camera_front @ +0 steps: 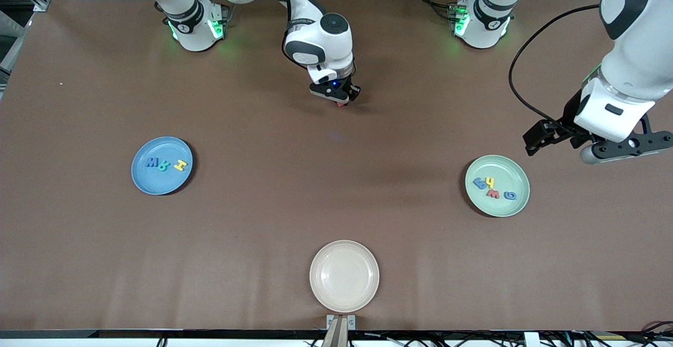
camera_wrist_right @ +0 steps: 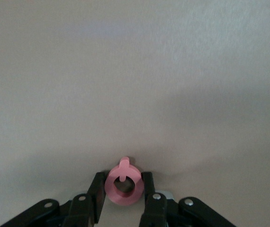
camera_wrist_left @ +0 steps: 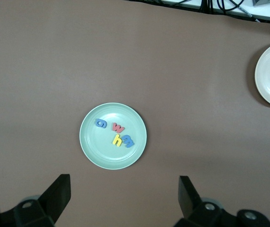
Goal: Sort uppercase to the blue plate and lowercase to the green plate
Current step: 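Carry the pink o to the blue plate with the right gripper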
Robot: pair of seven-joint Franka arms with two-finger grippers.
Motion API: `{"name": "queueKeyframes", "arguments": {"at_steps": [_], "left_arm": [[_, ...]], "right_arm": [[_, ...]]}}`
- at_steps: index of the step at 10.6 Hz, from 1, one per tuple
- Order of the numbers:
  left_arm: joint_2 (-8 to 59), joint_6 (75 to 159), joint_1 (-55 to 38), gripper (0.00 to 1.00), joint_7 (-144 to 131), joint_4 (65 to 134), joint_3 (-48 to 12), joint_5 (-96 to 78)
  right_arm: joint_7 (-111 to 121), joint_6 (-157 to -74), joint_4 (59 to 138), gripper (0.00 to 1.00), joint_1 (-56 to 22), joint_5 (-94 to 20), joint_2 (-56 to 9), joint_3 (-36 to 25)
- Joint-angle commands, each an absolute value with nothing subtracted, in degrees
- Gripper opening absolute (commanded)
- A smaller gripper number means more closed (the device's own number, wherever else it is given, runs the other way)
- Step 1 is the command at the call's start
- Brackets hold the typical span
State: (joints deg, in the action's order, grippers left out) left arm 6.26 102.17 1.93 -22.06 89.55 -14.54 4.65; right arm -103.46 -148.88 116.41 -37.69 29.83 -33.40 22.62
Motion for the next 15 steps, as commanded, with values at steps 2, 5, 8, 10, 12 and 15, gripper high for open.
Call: {"name": "queueKeyframes", "arguments": {"at_steps": [2,5,8,10,12,15], "left_arm": [[4.1,100.5,-2.6,1.00,-17.2,90.4,-8.6,3.8],[3.6,98.4,-2.5,1.00,-15.6,90.3,-7.4,3.3],[4.0,95.4,-2.1,1.00,-15.4,87.6,-7.4,3.0],[4.0,94.6,-2.1,1.00,-9.9,87.5,-7.4,2.0],[3.7,93.6,-2.2,1.00,-5.4,87.5,-5.7,-0.9],[3.6,91.8,-2.5,1.00,-5.4,86.2,-5.5,-3.0]], "right_arm": [[-97.3,-148.1,115.9,0.27,-32.4,31.7,-33.5,22.9],[-87.9,-145.0,116.0,0.24,-27.0,31.6,-31.2,22.9],[-77.6,-140.7,116.3,0.23,-22.4,31.1,-28.7,22.9],[-66.3,-137.4,116.4,0.23,-18.4,30.9,-27.4,22.9],[-54.6,-136.5,116.5,0.23,-14.6,30.8,-27.5,21.7],[-36.4,-135.4,116.8,0.23,-10.8,30.8,-25.8,16.5]]}}
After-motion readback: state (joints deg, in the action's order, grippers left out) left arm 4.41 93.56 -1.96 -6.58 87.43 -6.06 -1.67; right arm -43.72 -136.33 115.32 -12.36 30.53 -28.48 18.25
